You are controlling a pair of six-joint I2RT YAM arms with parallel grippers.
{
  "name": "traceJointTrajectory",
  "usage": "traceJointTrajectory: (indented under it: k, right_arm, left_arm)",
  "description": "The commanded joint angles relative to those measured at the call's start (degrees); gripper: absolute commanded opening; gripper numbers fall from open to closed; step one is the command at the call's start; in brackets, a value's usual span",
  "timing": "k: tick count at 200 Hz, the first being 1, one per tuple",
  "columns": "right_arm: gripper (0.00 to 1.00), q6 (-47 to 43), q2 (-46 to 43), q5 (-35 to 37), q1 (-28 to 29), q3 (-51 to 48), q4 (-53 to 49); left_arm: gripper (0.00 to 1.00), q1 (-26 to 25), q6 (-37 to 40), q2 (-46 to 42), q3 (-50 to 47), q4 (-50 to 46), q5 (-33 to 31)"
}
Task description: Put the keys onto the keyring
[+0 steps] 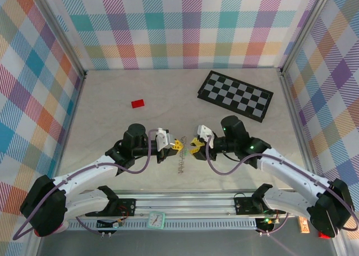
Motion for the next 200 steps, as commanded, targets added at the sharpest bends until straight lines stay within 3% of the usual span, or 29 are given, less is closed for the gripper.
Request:
traceJointTrajectory:
  k: [1, 73, 200]
  right_arm:
    - [0.36, -1.7, 0.4, -3.1, 0.0, 0.9, 0.0]
    - [0.28, -1.1, 6.7, -7.7, 0.1, 3.0, 6.5]
    - [0.33, -2.8, 3.8, -7.3, 0.1, 2.7, 4.5]
  left_arm:
    - [0.0, -0.5, 0.6, -0.7, 0.1, 3.4, 3.0]
    - [0.0, -0.5, 0.4, -0.9, 0.1, 3.3, 4.2]
    - [0.0, -0.5, 0.6, -0.3, 0.4, 3.2, 4.6]
